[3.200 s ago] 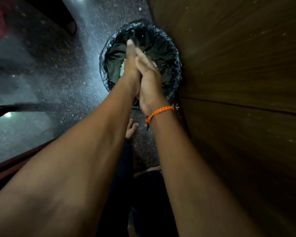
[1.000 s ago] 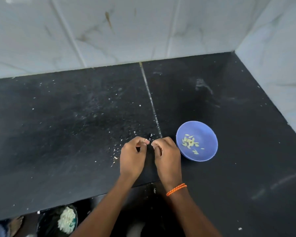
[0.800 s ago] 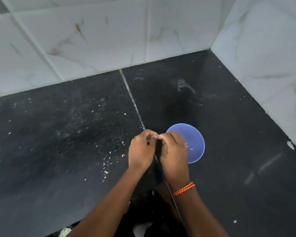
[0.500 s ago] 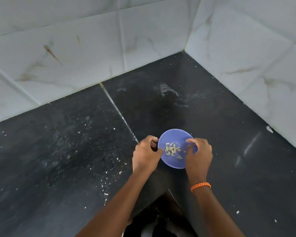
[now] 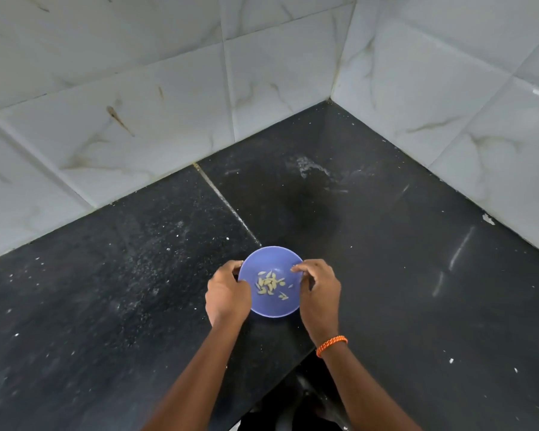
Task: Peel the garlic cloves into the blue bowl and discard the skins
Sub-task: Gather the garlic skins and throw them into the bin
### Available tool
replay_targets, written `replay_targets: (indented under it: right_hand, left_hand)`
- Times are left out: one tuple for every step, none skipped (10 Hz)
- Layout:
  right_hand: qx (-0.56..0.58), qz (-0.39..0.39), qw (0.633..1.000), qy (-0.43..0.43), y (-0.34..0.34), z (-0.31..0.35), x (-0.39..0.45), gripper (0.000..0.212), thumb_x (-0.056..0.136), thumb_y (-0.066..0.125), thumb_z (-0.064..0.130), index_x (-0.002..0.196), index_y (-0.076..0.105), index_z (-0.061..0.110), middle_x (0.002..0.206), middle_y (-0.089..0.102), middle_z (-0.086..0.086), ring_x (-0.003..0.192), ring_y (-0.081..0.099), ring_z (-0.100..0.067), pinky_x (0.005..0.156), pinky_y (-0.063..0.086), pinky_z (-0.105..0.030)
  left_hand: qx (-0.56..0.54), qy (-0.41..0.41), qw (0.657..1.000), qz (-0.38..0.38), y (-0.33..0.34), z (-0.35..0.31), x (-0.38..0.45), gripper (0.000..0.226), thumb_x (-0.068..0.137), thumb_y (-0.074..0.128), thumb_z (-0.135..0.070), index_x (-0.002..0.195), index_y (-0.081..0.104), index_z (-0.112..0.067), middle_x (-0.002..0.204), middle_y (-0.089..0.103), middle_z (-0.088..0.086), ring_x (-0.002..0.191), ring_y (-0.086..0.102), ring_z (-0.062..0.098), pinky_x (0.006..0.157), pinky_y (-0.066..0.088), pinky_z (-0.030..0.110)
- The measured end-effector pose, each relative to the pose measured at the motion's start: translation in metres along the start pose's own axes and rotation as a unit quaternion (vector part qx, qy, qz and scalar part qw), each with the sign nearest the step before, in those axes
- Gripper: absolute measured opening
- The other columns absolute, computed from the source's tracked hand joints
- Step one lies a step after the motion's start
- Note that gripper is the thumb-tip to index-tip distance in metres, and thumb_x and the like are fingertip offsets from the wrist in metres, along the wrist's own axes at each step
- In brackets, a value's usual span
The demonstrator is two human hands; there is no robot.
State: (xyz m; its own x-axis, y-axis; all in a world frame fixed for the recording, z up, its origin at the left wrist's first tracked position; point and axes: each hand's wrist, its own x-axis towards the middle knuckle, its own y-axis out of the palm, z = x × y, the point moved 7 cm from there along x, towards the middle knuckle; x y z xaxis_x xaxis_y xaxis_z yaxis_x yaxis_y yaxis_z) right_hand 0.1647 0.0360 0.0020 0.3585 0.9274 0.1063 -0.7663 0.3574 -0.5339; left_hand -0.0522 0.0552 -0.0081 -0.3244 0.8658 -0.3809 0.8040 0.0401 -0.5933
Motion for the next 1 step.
replay_targets:
  right_hand:
    - [0.006,0.026,1.000,0.008,0.0086,0.0064,-0.0052,0.030,0.096,0.060,-0.007,0.097,0.077,0.018,0.104,0.067,0.009,0.104,0.060,-0.004,0.079,0.045,-0.008]
  left_hand:
    - [0.000,0.022,1.000,-0.013,-0.0104,0.0030,-0.0070,0.046,0.093,0.062,-0.008,0.132,0.071,-0.031,0.121,0.074,-0.007,0.101,0.070,0.024,0.076,0.052,0.035]
